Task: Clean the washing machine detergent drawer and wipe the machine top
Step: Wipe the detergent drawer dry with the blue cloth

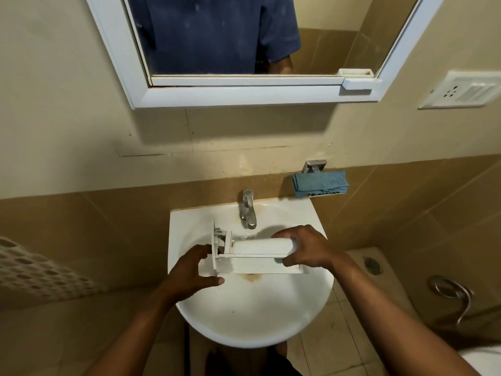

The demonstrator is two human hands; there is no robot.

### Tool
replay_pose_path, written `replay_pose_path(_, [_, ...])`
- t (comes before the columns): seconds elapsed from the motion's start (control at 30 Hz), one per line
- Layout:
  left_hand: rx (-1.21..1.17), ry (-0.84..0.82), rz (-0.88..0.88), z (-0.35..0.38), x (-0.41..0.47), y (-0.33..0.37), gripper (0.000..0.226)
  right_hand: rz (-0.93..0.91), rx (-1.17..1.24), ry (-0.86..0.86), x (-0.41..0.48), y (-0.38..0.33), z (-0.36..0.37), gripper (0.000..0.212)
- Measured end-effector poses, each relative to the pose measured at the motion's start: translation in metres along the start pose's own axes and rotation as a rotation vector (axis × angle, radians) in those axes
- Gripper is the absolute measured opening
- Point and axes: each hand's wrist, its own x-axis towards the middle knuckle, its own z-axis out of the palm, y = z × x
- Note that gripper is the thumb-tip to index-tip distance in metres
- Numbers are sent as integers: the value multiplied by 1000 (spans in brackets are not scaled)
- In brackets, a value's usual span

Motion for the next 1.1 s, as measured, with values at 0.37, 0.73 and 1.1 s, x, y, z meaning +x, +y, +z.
replay_pose_path(0.37, [-363, 361, -172, 25, 9, 64, 64, 0, 207, 11, 17, 4, -36, 25])
replay_pose_path(0.73, [-354, 338, -360, 36, 21, 46, 50, -56, -399, 400, 61, 25, -123, 58])
replay_pose_path(1.1, [-160, 362, -370, 66, 46, 43, 57, -115, -176, 849, 57, 26, -119, 35])
